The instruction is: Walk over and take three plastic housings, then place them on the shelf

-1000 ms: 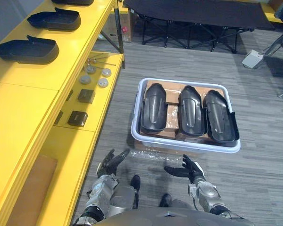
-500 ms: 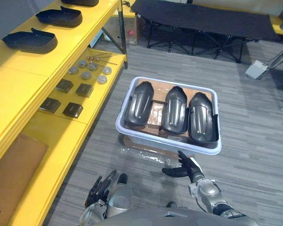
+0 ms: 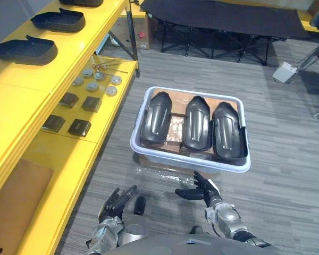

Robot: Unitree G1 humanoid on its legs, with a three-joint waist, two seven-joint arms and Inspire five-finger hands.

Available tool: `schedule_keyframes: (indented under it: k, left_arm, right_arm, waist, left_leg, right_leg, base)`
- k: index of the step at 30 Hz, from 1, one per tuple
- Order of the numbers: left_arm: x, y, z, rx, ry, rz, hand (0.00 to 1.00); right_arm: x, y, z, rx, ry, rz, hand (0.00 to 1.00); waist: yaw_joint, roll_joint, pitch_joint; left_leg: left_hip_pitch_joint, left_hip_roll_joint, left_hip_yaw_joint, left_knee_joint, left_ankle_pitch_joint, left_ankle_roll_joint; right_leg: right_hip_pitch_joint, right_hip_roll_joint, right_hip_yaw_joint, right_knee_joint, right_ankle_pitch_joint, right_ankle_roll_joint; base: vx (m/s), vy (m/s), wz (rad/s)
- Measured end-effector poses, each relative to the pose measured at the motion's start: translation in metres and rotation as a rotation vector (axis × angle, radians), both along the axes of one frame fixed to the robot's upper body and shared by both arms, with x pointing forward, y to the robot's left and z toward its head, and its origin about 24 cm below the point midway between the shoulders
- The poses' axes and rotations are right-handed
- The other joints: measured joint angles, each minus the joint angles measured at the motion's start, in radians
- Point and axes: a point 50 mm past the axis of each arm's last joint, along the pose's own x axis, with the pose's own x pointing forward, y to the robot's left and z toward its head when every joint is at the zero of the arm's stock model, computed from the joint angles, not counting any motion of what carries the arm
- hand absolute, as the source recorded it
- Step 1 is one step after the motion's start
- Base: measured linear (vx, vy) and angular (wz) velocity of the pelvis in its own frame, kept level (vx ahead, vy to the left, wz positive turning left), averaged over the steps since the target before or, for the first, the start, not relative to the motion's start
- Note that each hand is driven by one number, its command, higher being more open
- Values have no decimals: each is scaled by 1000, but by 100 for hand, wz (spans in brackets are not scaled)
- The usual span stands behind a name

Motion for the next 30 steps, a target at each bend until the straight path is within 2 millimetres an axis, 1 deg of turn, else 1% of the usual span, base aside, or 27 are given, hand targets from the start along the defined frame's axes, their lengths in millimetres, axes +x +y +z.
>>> schedule_keyframes:
  k: [2, 4, 6, 7, 10, 11, 12, 14, 15, 16, 18, 22, 24, 25, 27, 30]
  left_arm:
    - [5, 2, 3, 50, -3, -34, 100]
    - [8, 4, 6, 68, -6, -32, 100]
    - [12, 7, 9, 97, -16, -34, 100]
    - [14, 10, 11, 105, -25, -23, 100]
    - [17, 11, 13, 103, -32, -16, 100]
    - [17, 11, 13, 102, -35, -18, 100]
    - [18, 12, 14, 111, -34, -25, 100]
    - [17, 14, 14, 129, -31, -34, 100]
    - [17, 15, 14, 146, -30, -51, 100]
    - [17, 16, 14, 147, -31, -52, 100]
    - [18, 16, 15, 163, -31, -75, 100]
    - [19, 16, 16, 165, -41, -85, 100]
    - [19, 17, 16, 164, -45, -83, 100]
    - [17, 20, 16, 166, -38, -77, 100]
    - [12, 23, 15, 167, -28, -61, 100]
    - [0, 28, 12, 170, 3, -39, 100]
  right_arm:
    - [9, 0, 4, 28, -5, -38, 100]
    - [16, 0, 9, 55, -21, -73, 100]
    - [25, 0, 17, 87, -59, -110, 100]
    - [33, 0, 24, 115, -96, -141, 100]
    - [45, -14, 39, 161, -171, -205, 100]
    - [48, -21, 44, 160, -182, -194, 100]
    - [47, -26, 47, 165, -193, -171, 100]
    - [44, -30, 53, 186, -227, -134, 100]
    - [42, -32, 63, 220, -274, -85, 100]
    - [43, -32, 67, 231, -294, -59, 100]
    - [47, -29, 87, 267, -383, 34, 100]
    - [54, -23, 111, 343, -489, 103, 100]
    - [55, -24, 121, 385, -533, 114, 100]
    - [55, -29, 129, 420, -566, 123, 100]
    - [55, -34, 136, 421, -593, 143, 100]
    - [55, -41, 141, 449, -623, 119, 100]
  waist:
    - [2, -6, 22]
    - [1, -14, 44]
    - [-12, -25, 53]
    - [-24, -29, 55]
    - [-40, -31, 57]
    - [-46, -33, 59]
    - [-45, -39, 62]
    - [-50, -45, 65]
    - [-58, -48, 66]
    - [-61, -49, 67]
    - [-84, -50, 66]
    - [-85, -56, 64]
    - [-85, -63, 62]
    - [-87, -69, 59]
    - [-91, -78, 49]
    - [-106, -84, 43]
  left_leg:
    - [-4, -5, 51, 22, -19, 11]
    - [-6, -8, 88, 59, -48, 16]
    - [-24, -6, 115, 95, -72, 16]
    - [-38, -3, 126, 111, -82, 15]
    - [-48, 3, 146, 130, -98, 13]
    - [-54, 8, 154, 145, -108, 12]
    - [-55, 15, 165, 157, -117, 11]
    - [-56, 21, 167, 170, -128, 10]
    - [-55, 28, 179, 178, -138, 9]
    - [-53, 30, 183, 182, -142, 10]
    - [-46, 32, 188, 184, -149, 10]
    - [-28, 33, 217, 188, -159, 12]
    - [-28, 34, 219, 201, -166, 10]
    - [-28, 34, 222, 219, -174, 10]
    - [-28, 32, 228, 222, -175, 10]
    - [-28, 34, 228, 237, -180, 9]
  right_leg:
    - [-29, -7, 50, 2, 17, 1]
    - [-46, -13, 92, 8, 22, 3]
    - [-71, -15, 123, 14, 25, 2]
    - [-87, -14, 135, 14, 28, 1]
    - [-101, -5, 160, -1, 38, -1]
    - [-104, 0, 170, -8, 45, -2]
    - [-103, 8, 181, -14, 50, -4]
    - [-100, 14, 187, -21, 52, -4]
    - [-96, 20, 195, -20, 54, -4]
    - [-97, 21, 202, -20, 55, -3]
    - [-97, 23, 211, -20, 62, -3]
    - [-97, 23, 237, -21, 77, -4]
    - [-95, 23, 243, -22, 82, -4]
    - [-88, 21, 246, -27, 82, -4]
    - [-87, 19, 250, -37, 82, -3]
    - [-86, 20, 251, -38, 84, -3]
  base:
    - [-30, 33, -62]
    - [-41, 40, -61]
    - [-41, 26, -50]
    - [-14, -3, -33]
    - [18, -12, -31]
    - [63, -18, -28]
    - [66, -19, -27]
    - [79, -31, -24]
    - [88, -27, -24]
    - [89, -16, -26]
    - [51, -2, -19]
    - [-19, 20, -20]
    - [-59, 19, -9]
    - [-61, 12, -7]
    - [-69, 5, -10]
    - [-70, -5, -4]
